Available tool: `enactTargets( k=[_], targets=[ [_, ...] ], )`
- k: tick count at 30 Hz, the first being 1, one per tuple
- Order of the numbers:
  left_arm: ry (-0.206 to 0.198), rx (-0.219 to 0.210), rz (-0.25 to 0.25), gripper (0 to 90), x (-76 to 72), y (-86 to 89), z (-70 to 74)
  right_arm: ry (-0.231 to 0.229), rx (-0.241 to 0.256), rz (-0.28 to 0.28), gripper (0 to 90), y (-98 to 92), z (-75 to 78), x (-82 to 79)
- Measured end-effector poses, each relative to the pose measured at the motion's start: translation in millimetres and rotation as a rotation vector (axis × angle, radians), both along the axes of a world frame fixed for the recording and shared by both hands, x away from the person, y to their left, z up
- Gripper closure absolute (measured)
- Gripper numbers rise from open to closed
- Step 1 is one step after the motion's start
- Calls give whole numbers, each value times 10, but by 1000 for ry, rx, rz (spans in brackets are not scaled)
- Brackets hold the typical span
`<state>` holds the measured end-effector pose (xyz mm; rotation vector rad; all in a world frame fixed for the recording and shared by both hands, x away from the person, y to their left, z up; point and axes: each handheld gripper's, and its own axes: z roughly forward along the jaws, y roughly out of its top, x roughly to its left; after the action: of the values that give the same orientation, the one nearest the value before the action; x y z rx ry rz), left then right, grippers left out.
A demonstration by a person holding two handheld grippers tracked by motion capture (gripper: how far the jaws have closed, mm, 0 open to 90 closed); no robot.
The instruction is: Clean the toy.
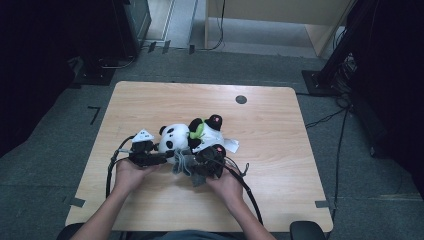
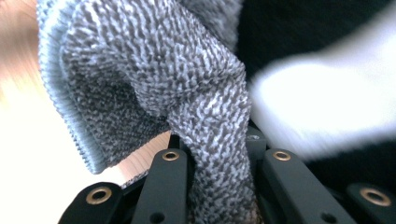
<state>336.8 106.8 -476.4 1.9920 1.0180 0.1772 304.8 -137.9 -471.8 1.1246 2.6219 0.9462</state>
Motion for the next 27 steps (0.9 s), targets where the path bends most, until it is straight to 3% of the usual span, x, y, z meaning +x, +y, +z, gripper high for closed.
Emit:
enactTargets(
  k=[5,10,16,21,27],
  targets=[
    [8,-5,4,448,5,5,-1,-31,-36,-24,782,-169,29,-87],
    [9,-5,7,447,5,2,0,-17,-4,-87,780,-458,36,-113],
    [14,-12,13,445,8,4,-1,-18,-2,-132,781,-650,65,-163],
    [14,-14,18,441,11,4,-1,-22,40,-67,781,-550,147,-287],
    [17,-15,23,439,9,-3,4,-51,57,73,781,-126,189,-397]
  ],
)
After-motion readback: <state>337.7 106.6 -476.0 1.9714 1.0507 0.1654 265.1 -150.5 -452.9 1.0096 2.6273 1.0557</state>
